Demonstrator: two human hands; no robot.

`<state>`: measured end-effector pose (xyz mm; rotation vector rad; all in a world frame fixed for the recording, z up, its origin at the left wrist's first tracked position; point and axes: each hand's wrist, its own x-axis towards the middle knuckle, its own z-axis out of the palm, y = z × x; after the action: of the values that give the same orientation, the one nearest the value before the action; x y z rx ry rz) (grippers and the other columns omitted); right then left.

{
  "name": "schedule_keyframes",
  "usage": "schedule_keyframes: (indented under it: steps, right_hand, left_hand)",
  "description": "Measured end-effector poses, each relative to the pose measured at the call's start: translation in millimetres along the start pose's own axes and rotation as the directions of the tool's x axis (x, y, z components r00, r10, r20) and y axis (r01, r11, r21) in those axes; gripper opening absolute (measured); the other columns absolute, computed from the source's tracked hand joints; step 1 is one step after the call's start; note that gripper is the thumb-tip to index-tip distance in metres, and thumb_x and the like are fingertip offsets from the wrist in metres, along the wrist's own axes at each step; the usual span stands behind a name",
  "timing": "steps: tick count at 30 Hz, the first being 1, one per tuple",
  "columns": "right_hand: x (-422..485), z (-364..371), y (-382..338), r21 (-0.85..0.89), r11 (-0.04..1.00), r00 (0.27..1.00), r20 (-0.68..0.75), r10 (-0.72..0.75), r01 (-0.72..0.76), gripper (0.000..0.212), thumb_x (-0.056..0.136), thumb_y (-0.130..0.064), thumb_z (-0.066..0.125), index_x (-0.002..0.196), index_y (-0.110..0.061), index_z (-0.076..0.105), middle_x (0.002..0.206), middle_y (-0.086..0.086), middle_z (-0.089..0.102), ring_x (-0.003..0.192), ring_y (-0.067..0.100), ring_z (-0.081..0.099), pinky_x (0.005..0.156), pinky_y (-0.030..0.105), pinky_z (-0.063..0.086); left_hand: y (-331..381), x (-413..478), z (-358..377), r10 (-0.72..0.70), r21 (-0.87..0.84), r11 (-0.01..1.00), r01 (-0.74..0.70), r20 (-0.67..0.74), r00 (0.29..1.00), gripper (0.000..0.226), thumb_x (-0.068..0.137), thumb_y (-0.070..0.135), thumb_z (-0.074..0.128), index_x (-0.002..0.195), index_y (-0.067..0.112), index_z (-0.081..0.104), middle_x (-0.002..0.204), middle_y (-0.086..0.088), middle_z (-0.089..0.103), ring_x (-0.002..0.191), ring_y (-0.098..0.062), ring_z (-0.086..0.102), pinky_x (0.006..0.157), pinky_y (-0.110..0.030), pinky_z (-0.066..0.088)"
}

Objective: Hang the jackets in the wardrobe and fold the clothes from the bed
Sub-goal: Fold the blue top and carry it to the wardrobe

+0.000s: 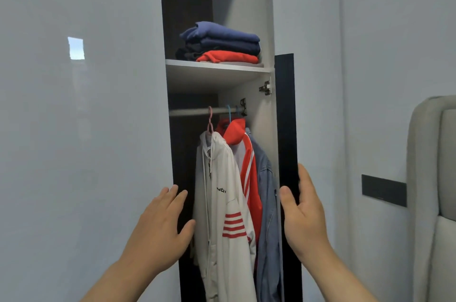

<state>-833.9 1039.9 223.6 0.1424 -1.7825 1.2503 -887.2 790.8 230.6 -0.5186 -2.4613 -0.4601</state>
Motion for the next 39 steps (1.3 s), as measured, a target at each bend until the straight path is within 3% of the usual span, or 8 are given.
schedule_keyframes:
  steps: [4, 6, 10, 15, 21, 26, 31, 39]
  right_hand:
    - [3, 39, 5, 0.000, 0.998, 0.994, 0.085, -0.062, 0.062, 0.055, 0.097, -0.040, 0.050, 0.128, -0.075, 0.021, 0.121, -0.057, 0.035, 0.112, -0.031, 0.038, 0.090, -0.002, 0.036]
    - [3, 65, 6, -0.037, 0.994, 0.990, 0.103, -0.094, 0.099, 0.060, 0.099, -0.038, 0.049, 0.140, -0.064, 0.014, 0.132, -0.056, 0.024, 0.119, -0.030, 0.030, 0.100, 0.004, 0.030]
    - [6, 122, 6, -0.151, 0.972, 0.981, 0.091, -0.170, 0.182, 0.067, 0.099, -0.042, 0.042, 0.147, -0.058, -0.002, 0.158, -0.028, 0.011, 0.140, -0.007, 0.011, 0.113, 0.022, 0.016]
    - [18, 171, 25, -0.247, 0.908, 0.937, 0.173, -0.302, 0.338, 0.071, 0.103, -0.028, 0.041, 0.150, -0.044, -0.009, 0.156, -0.032, -0.011, 0.147, -0.003, -0.006, 0.119, 0.025, 0.005]
    - [35, 174, 78, -0.324, 0.749, 0.811, 0.321, -0.488, 0.579, 0.055, 0.101, -0.029, 0.030, 0.154, -0.020, 0.016, 0.163, -0.001, 0.012, 0.151, 0.016, 0.009, 0.120, 0.037, 0.011]
    - [46, 183, 101, -0.455, 0.572, 0.730, 0.377, -0.570, 0.682, 0.063, 0.098, -0.035, 0.034, 0.153, -0.014, 0.012, 0.159, 0.013, 0.022, 0.151, 0.024, 0.008, 0.119, 0.042, 0.014]
    - [52, 201, 120, -0.490, 0.528, 0.718, 0.415, -0.559, 0.694, 0.071, 0.095, -0.041, 0.038, 0.154, -0.013, 0.011, 0.161, 0.015, 0.017, 0.152, 0.025, 0.002, 0.120, 0.045, 0.010]
    - [44, 228, 144, -0.510, 0.585, 0.776, 0.399, -0.488, 0.630, 0.072, 0.092, -0.039, 0.039, 0.154, -0.013, 0.012, 0.160, 0.015, 0.016, 0.149, 0.028, 0.009, 0.120, 0.047, 0.008]
  left_hand:
    - [-20, -1, 2, -0.003, 0.034, 0.999, 0.003, -0.005, 1.000, 0.067, 0.099, 0.052, 0.035, 0.156, 0.030, 0.008, 0.164, 0.010, -0.002, 0.150, -0.009, -0.006, 0.120, -0.029, 0.004]
    - [-33, -2, 3, -0.006, 0.055, 0.998, 0.007, -0.013, 1.000, 0.067, 0.099, 0.051, 0.035, 0.156, 0.029, 0.009, 0.164, 0.009, -0.001, 0.150, -0.009, -0.006, 0.119, -0.027, 0.002]
    - [-57, 5, 6, -0.015, 0.108, 0.994, 0.017, -0.023, 1.000, 0.067, 0.098, 0.051, 0.034, 0.156, 0.027, 0.010, 0.164, 0.007, -0.001, 0.151, -0.012, -0.006, 0.119, -0.028, 0.001]
    - [-82, 27, 17, -0.050, 0.163, 0.985, 0.063, -0.082, 0.995, 0.070, 0.097, 0.052, 0.035, 0.156, 0.025, 0.010, 0.165, 0.003, -0.002, 0.151, -0.016, -0.004, 0.119, -0.029, 0.003]
    - [-108, 52, 42, 0.005, 0.301, 0.953, 0.042, -0.153, 0.988, 0.078, 0.095, 0.049, 0.039, 0.157, 0.018, 0.003, 0.163, -0.007, -0.009, 0.147, -0.021, -0.017, 0.118, -0.035, -0.008]
    - [-131, 64, 62, 0.067, 0.439, 0.898, 0.020, -0.181, 0.981, 0.084, 0.079, 0.041, 0.070, 0.149, 0.008, 0.037, 0.157, -0.020, 0.026, 0.145, -0.039, 0.024, 0.119, -0.053, 0.019]
    - [-157, 70, 80, 0.174, 0.504, 0.864, -0.018, -0.264, 0.949, 0.073, 0.086, 0.041, 0.043, 0.151, 0.010, 0.033, 0.160, -0.015, 0.018, 0.148, -0.033, 0.017, 0.122, -0.047, 0.004]
    - [-172, 74, 100, 0.278, 0.573, 0.819, -0.011, -0.381, 0.882, 0.073, 0.088, 0.040, 0.040, 0.153, 0.010, 0.025, 0.162, -0.014, 0.013, 0.150, -0.031, 0.012, 0.122, -0.048, 0.004]
